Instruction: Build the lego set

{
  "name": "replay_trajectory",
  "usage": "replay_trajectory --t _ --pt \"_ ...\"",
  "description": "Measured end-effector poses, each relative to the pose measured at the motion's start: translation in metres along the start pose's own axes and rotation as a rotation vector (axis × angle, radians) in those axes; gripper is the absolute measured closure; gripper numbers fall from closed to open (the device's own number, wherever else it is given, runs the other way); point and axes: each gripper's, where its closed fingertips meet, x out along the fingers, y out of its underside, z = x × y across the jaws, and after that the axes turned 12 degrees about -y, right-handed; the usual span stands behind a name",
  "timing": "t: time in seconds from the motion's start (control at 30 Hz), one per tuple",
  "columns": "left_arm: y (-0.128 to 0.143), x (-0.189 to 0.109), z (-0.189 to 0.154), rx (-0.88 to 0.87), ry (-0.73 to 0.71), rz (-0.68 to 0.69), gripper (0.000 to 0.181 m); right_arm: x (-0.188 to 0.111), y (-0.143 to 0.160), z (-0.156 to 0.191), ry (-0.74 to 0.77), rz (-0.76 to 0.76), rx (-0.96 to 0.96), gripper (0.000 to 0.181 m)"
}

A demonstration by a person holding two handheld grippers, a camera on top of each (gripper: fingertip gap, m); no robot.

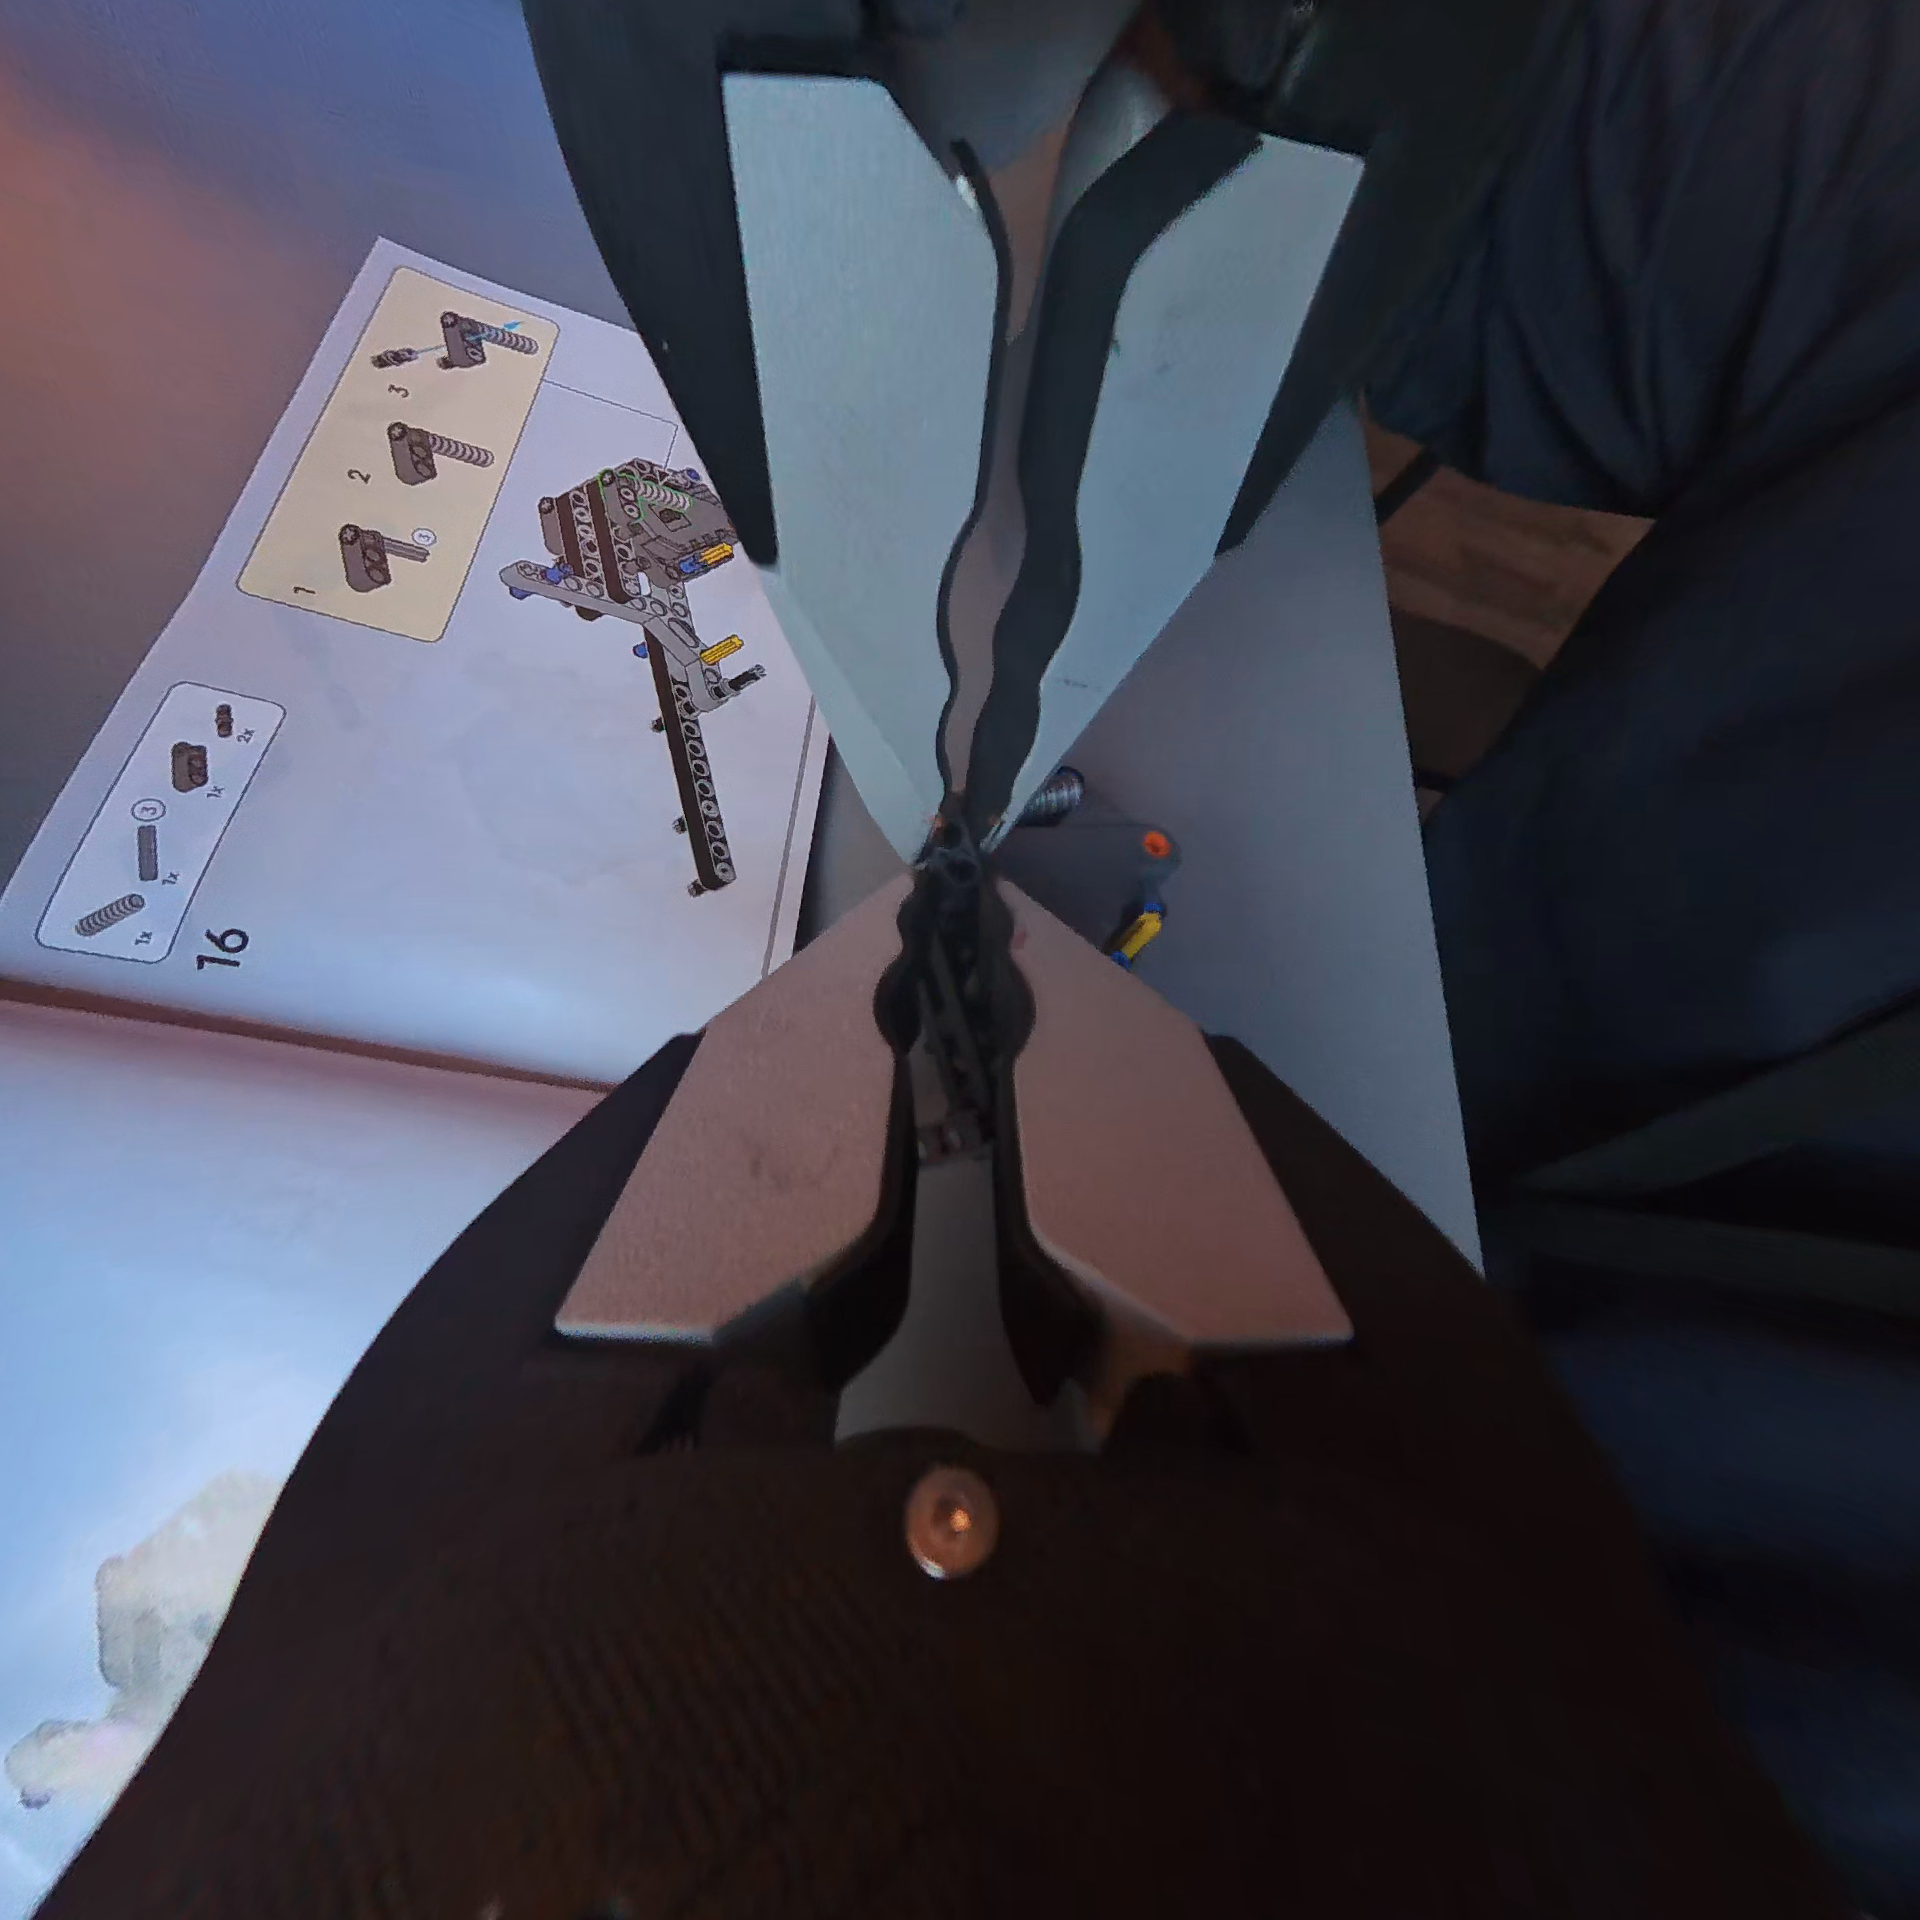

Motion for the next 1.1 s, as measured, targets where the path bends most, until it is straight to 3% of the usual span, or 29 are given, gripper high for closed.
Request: replay_trajectory --t 0.27,1.1 --pt "0.002 -0.002 0.001 -0.04 0.023 -0.014 0.176 -0.008 -0.007 0.001 -0.033 -0.098 -0.011 0.179" --pt "0.004 -0.002 -0.005 -0.003 0.014 -0.004 0.176 -0.001 -0.013 0.004 -0.029 -0.088 -0.038 0.18"
